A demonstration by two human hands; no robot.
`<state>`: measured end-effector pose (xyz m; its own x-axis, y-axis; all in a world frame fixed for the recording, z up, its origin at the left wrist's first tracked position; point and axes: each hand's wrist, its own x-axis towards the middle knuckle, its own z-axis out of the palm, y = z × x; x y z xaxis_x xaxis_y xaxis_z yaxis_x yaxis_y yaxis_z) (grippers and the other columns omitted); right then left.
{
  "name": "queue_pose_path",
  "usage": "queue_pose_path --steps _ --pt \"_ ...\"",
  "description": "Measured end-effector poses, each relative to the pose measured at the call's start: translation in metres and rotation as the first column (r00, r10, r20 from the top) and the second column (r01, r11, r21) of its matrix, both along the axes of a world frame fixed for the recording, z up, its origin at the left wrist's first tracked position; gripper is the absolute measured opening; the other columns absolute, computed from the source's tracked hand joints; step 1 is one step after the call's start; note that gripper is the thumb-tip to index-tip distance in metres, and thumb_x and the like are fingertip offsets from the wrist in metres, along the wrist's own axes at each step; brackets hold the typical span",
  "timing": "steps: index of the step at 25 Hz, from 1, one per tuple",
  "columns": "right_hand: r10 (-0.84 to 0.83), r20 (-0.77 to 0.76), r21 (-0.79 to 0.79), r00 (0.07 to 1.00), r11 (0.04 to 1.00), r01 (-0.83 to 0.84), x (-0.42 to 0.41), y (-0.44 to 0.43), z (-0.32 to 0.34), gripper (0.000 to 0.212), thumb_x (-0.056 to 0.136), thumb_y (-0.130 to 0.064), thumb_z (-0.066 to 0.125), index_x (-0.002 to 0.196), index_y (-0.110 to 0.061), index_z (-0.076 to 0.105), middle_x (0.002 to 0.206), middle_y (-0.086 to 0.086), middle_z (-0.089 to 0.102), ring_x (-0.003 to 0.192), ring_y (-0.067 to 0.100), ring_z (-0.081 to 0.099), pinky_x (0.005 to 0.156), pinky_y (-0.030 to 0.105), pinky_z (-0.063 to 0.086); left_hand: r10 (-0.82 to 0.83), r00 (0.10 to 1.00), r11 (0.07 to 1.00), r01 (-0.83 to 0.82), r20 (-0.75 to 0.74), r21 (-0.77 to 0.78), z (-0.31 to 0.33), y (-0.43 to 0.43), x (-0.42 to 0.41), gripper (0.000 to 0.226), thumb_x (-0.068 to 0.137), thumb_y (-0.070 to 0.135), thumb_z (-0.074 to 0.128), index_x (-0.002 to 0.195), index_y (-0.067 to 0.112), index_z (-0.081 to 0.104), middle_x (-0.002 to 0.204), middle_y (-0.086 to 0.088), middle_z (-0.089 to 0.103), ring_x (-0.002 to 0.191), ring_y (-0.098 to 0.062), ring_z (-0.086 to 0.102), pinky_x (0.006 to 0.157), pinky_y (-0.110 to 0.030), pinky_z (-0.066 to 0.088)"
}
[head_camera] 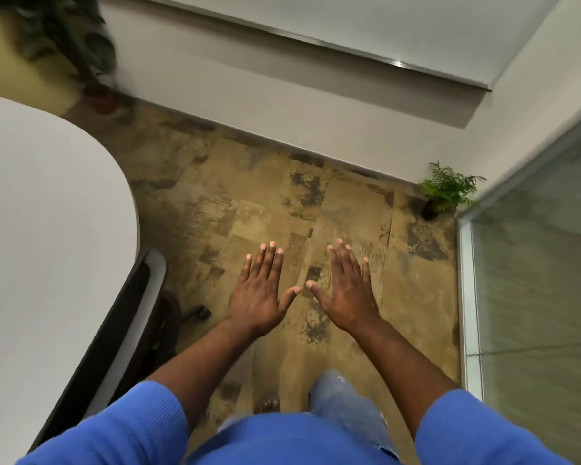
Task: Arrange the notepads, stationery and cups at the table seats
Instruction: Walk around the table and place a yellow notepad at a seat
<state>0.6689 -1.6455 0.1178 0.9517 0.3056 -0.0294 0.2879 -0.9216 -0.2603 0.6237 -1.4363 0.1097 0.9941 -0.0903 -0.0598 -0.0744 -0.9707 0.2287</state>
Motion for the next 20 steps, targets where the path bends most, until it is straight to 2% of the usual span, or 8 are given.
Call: queue_pose_path --steps 7,11,16,20 --pt "0.286 -0.020 -0.010 0.958 0.958 -0.286 0.209 0.018 -0.016 0.089 0.096 -0.075 0.029 0.162 -0.022 0.002 0.171 0.001 -0.009 0.157 0.018 -0.010 0.126 0.051 -0.006 0.277 0.961 0.961 -0.277 -0.013 0.015 -0.006 0.005 0.150 0.086 0.100 0.071 0.009 0.160 0.013 -0.014 0.167 -0.008 -0.023 0.153 -0.020 -0.027 0.126 -0.042 -0.012" --pt "0.463 0.012 -0.018 0.887 0.887 -0.462 0.306 0.045 -0.006 0.089 0.095 -0.075 0.029 0.163 -0.022 0.006 0.171 0.002 -0.004 0.158 0.020 -0.005 0.125 0.048 -0.008 0.449 0.891 0.893 -0.450 0.069 -0.005 0.010 0.017 0.221 0.086 0.100 0.070 0.015 0.161 0.013 -0.008 0.169 -0.007 -0.017 0.155 -0.020 -0.021 0.126 -0.042 -0.011" --pt "0.638 0.006 -0.023 0.770 0.770 -0.637 0.413 0.114 0.001 0.089 0.096 -0.074 0.029 0.162 -0.019 0.009 0.171 0.004 -0.002 0.158 0.022 -0.002 0.126 0.053 -0.001 0.609 0.783 0.789 -0.614 0.127 -0.003 0.023 0.065 0.296 0.085 0.101 0.068 0.019 0.162 0.012 -0.003 0.170 -0.007 -0.012 0.156 -0.020 -0.018 0.127 -0.042 -0.009" --pt "0.698 0.017 0.003 0.716 0.716 -0.698 0.483 0.198 -0.005 0.089 0.096 -0.074 0.030 0.163 -0.021 0.005 0.171 0.002 -0.005 0.158 0.020 -0.005 0.126 0.052 -0.003 0.671 0.732 0.736 -0.677 0.119 0.010 0.010 0.129 0.348 0.084 0.102 0.068 0.020 0.162 0.012 -0.003 0.170 -0.007 -0.014 0.156 -0.019 -0.018 0.128 -0.045 -0.005"
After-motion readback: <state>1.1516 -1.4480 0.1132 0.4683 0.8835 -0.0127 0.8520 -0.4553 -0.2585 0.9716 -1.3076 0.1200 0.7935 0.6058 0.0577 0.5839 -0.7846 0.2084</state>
